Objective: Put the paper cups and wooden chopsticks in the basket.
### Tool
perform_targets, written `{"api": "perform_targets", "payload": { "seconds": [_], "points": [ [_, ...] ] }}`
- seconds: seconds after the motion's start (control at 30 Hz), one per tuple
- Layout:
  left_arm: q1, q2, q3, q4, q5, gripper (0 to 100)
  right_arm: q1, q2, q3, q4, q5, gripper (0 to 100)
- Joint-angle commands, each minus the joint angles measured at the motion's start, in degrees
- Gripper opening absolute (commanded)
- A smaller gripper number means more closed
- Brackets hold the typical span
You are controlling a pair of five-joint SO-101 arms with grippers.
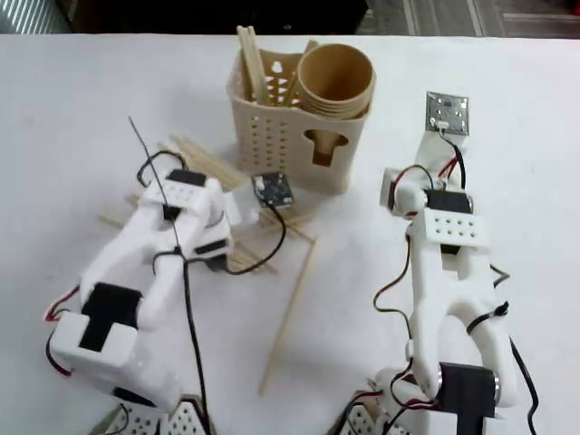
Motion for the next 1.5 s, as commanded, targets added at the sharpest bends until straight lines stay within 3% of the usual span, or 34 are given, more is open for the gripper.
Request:
{"api": "perform_targets", "payload": {
  "seconds": [0.0,0.2,0.77,1.1,1.3,1.47],
  "points": [
    [1.8,-0.1,-2.0,1.0,0.7,11,0.6,-2.2,-0.5,-0.9,0.2,2.1],
    [2.2,-1.3,0.0,2.4,0.6,2,0.6,-2.2,-0.5,-0.9,0.2,2.1],
    [1.6,-25.1,12.7,5.1,1.2,2,0.6,-2.2,-0.5,-0.9,0.2,2.1],
    [-0.6,-41.3,5.0,15.6,1.8,2,0.6,-2.2,-0.5,-0.9,0.2,2.1],
    [0.2,-47.9,-9.1,14.6,13.3,2,0.6,-2.2,-0.5,-0.9,0.2,2.1],
    [1.6,-46.4,-18.4,4.1,25.1,2,0.6,-2.2,-0.5,-0.9,0.2,2.1]
  ]
}}
